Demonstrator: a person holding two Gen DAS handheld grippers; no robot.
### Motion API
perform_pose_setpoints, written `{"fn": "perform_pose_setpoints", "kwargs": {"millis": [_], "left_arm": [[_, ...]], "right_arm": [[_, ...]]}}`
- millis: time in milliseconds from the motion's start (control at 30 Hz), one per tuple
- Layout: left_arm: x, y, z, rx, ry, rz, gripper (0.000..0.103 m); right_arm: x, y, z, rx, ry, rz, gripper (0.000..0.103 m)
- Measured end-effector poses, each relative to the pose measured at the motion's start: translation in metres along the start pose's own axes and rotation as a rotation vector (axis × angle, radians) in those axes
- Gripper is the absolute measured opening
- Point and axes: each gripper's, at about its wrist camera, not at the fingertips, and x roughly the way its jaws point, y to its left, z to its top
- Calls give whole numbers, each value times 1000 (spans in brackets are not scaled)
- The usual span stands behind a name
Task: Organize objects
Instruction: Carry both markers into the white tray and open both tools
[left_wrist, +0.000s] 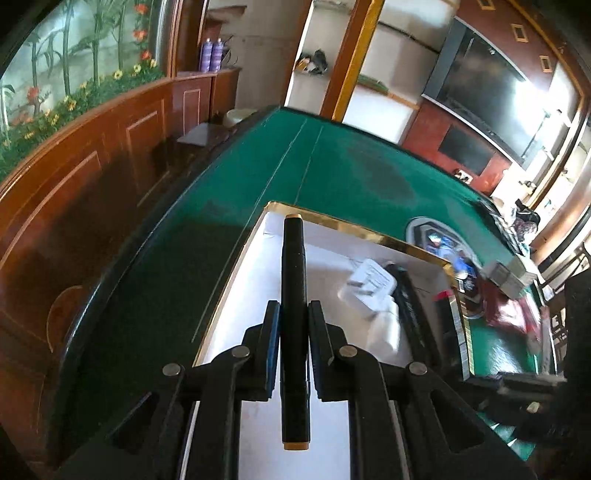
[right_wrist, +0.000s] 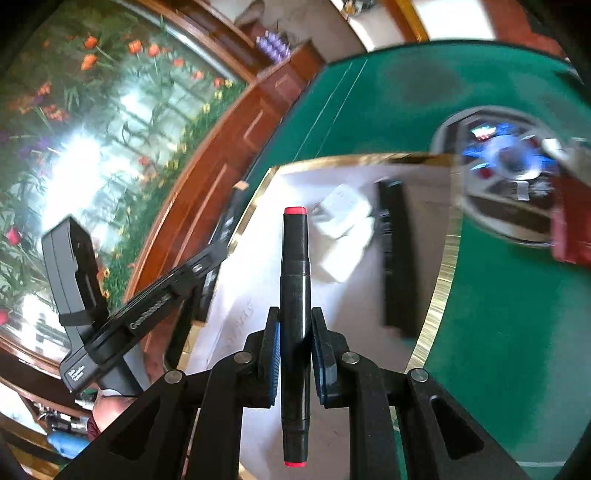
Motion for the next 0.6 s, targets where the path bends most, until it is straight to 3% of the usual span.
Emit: {"fn": "perform_pose_setpoints", "kwargs": {"millis": [267, 600], "left_arm": [[36, 8, 6, -21, 63, 16, 14], [46, 21, 6, -67, 67, -15, 14]], "right_arm": [[63, 14, 38, -2, 82, -66, 17], [85, 2, 51, 14, 91, -92, 17]]}}
